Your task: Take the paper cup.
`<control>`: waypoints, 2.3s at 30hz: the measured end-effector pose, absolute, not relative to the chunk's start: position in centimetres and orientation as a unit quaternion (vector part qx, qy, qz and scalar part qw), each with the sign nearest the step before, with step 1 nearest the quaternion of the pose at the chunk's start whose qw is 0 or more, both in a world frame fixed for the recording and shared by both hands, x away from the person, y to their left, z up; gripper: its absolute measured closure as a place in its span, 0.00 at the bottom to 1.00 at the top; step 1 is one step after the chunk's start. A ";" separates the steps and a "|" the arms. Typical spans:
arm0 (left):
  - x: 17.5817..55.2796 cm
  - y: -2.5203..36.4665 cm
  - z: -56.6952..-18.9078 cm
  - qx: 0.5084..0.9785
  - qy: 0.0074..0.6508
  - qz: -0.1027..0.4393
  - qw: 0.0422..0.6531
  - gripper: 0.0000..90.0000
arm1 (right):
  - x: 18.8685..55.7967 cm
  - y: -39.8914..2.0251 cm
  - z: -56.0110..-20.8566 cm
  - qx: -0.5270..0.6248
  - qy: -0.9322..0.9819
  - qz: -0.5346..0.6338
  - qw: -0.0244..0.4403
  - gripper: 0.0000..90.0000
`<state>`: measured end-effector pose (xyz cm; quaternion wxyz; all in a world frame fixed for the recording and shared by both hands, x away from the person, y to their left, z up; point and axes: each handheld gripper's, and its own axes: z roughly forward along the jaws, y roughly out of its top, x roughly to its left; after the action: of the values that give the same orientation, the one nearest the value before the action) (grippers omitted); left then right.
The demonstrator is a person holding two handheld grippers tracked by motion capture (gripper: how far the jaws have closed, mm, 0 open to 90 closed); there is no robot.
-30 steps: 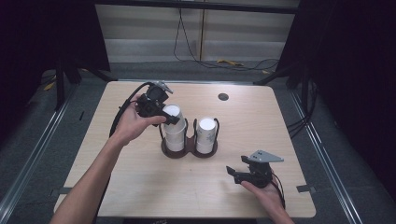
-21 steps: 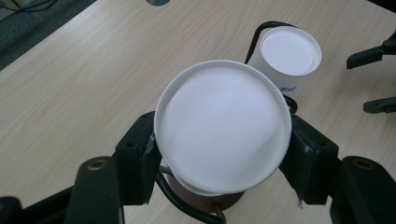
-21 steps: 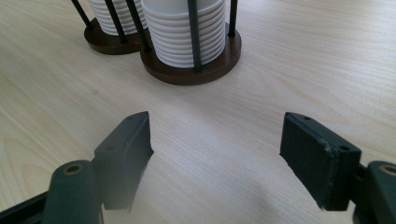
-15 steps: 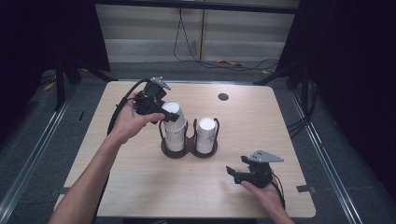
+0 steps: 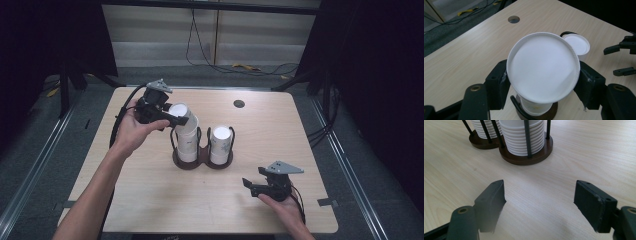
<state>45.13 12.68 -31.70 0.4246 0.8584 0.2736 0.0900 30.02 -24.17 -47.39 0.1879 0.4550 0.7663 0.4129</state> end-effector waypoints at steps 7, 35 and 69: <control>43.7 13.8 -31.9 0.846 0.260 0.084 0.457 0.40 | 29.9 -24.2 -47.4 0.456 0.764 0.415 0.190 0.28; 39.4 13.8 -33.2 0.841 0.232 0.087 0.480 0.39 | 30.1 -23.8 -47.4 0.453 0.765 0.421 0.180 0.28; 37.2 11.4 -39.2 0.848 0.182 0.019 0.498 0.39 | 29.5 -21.1 -44.9 0.393 0.770 0.483 0.138 0.16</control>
<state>37.19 11.39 -39.23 0.4977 0.8478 0.1821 0.0187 29.49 -21.06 -44.92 0.1384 0.3931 0.7703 0.4827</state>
